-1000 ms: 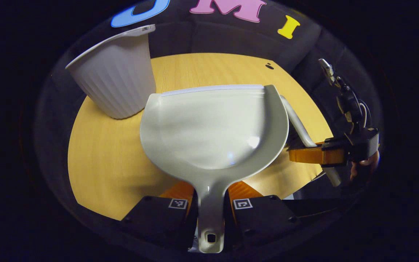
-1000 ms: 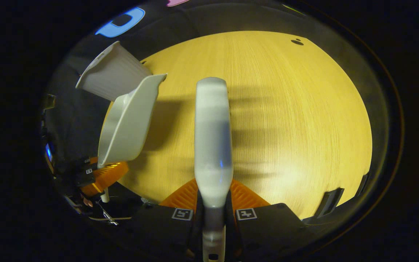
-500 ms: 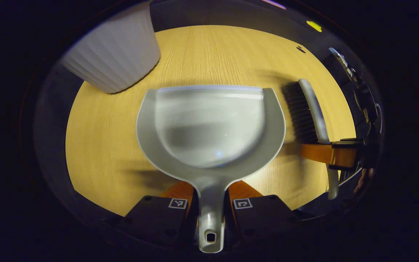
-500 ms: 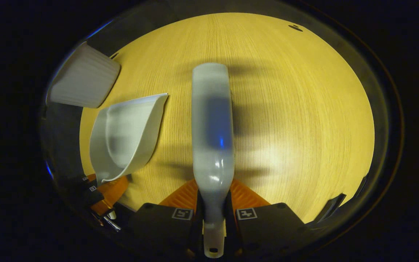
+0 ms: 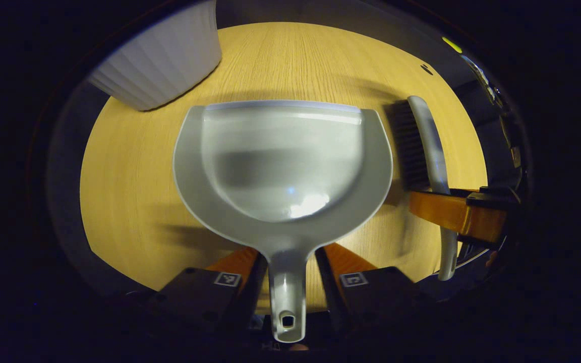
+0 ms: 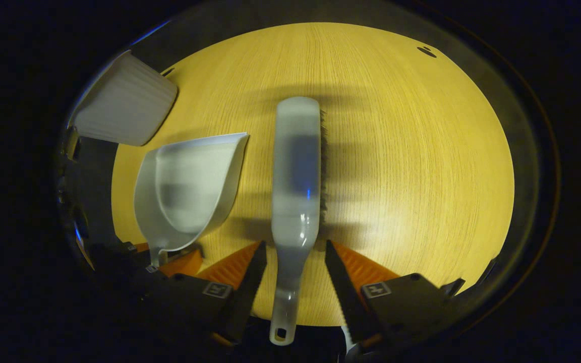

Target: Pick up the small broom and dustpan from the desktop, sweep the trash into the dustpan with the broom, and then empty the trash into the garbage bin.

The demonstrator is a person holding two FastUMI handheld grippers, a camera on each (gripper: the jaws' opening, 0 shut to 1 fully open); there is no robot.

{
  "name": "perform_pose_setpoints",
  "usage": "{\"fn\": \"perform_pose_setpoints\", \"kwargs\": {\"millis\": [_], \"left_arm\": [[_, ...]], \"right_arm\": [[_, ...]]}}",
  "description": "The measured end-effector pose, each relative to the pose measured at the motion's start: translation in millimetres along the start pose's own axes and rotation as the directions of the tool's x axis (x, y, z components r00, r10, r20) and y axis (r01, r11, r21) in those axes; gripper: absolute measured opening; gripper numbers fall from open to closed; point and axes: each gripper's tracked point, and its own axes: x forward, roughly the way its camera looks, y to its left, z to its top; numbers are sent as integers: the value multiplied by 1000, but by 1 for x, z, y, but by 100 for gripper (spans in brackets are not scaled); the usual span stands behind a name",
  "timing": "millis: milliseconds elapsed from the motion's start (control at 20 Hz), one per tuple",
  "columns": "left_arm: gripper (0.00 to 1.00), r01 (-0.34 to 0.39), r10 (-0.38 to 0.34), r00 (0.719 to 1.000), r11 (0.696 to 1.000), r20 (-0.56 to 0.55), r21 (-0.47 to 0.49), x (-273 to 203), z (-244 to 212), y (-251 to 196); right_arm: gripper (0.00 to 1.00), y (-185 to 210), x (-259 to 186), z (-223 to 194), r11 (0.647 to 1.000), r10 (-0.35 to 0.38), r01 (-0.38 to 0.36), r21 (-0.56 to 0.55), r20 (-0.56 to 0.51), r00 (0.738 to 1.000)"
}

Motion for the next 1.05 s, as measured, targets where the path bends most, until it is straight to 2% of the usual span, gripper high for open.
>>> {"fn": "perform_pose_setpoints", "kwargs": {"millis": [50,200,250,300,350,450,550,650,750,800,850,900,950,1000,1050], "left_arm": [[88,-20,19,1000,1000,19,16,-7,-2,3],[86,-67,62,995,996,75,64,-32,-3,4],[86,-65,60,994,996,90,60,-44,-5,1],[86,-59,53,992,997,114,50,-56,-6,-1],[86,-54,48,989,998,143,33,-71,-7,-5],[86,-18,19,981,1000,194,-6,-103,-13,-16],[86,18,-10,967,999,254,-29,-136,-18,-28],[86,31,-17,937,999,350,-36,-169,-15,-31],[86,38,-37,883,999,469,8,-205,-12,-32],[86,18,-29,843,1000,538,25,-222,-11,-32],[86,-13,-11,794,999,608,35,-241,-11,-30],[86,-38,-1,739,998,674,43,-258,-13,-30],[86,-54,1,672,997,740,47,-279,-14,-30],[86,-57,-10,604,997,797,56,-276,-15,-30],[85,-52,-28,542,996,840,66,-280,-19,-30]], "right_arm": [[100,3,-6,-1,1000,16,-16,0,19,1000],[100,2,-36,4,998,57,-57,2,95,994],[89,3,-48,7,998,66,-65,-13,133,989],[100,5,-58,10,997,74,-71,-26,176,982],[100,7,-70,14,996,87,-81,-35,221,971],[100,12,-105,20,993,114,-106,-43,302,947],[100,19,-138,25,988,155,-144,-58,389,908],[100,25,-170,28,986,165,-143,-83,470,867],[99,32,-195,32,986,149,-81,-145,551,821],[99,31,-212,31,985,125,-27,-172,591,797],[99,37,-232,35,985,118,-4,-175,648,753],[100,47,-256,43,984,128,0,-179,706,697],[99,59,-280,50,984,137,1,-177,765,629],[99,67,-305,54,985,146,-7,-171,818,556],[98,76,-325,56,986,152,-15,-167,852,500]]}}
